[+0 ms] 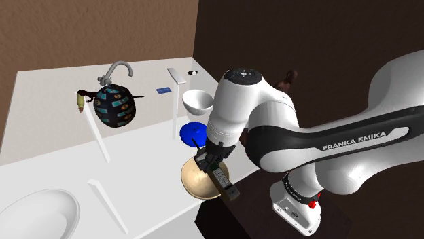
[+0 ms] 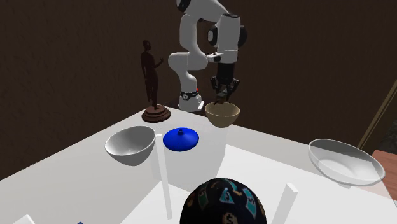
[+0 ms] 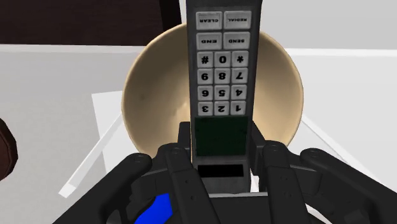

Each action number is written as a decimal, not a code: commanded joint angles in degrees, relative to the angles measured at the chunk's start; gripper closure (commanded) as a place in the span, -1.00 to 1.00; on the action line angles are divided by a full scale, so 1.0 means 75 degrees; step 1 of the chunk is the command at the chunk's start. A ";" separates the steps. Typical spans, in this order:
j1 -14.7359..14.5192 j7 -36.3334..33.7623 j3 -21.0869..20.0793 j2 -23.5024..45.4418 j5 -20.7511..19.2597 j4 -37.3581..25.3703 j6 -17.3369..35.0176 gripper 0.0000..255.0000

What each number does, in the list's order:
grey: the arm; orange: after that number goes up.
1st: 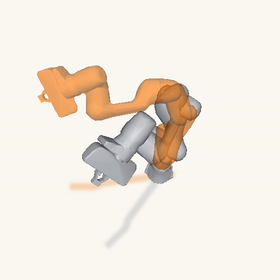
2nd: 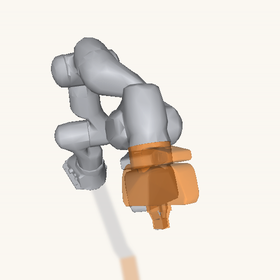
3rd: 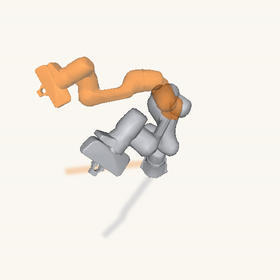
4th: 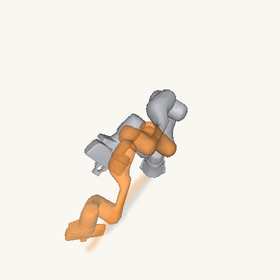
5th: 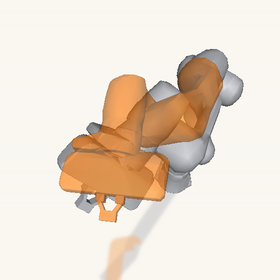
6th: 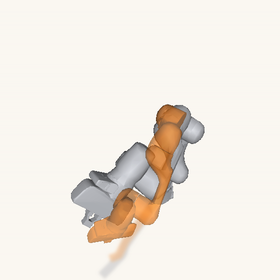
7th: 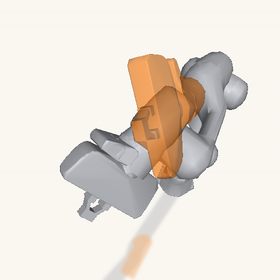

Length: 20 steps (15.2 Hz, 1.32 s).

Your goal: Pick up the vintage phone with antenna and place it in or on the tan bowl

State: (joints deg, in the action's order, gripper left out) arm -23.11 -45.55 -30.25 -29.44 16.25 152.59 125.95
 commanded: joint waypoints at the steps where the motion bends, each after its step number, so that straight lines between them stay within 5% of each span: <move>1: 0.0007 -0.0048 -0.0094 0.0155 0.0018 0.0101 0.0263 1.00; 8: 0.0100 -0.0142 -0.0357 0.0746 -0.0001 0.0448 0.1190 1.00; 16: 0.0099 -0.0142 -0.0356 0.0744 -0.0001 0.0448 0.1188 1.00; 17: 0.0099 -0.0142 -0.0356 0.0744 -0.0001 0.0448 0.1188 -1.00; 20: 0.0099 -0.0142 -0.0356 0.0744 -0.0001 0.0448 0.1188 -1.00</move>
State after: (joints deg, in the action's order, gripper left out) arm -22.37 -46.61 -32.92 -23.86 16.24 155.95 134.86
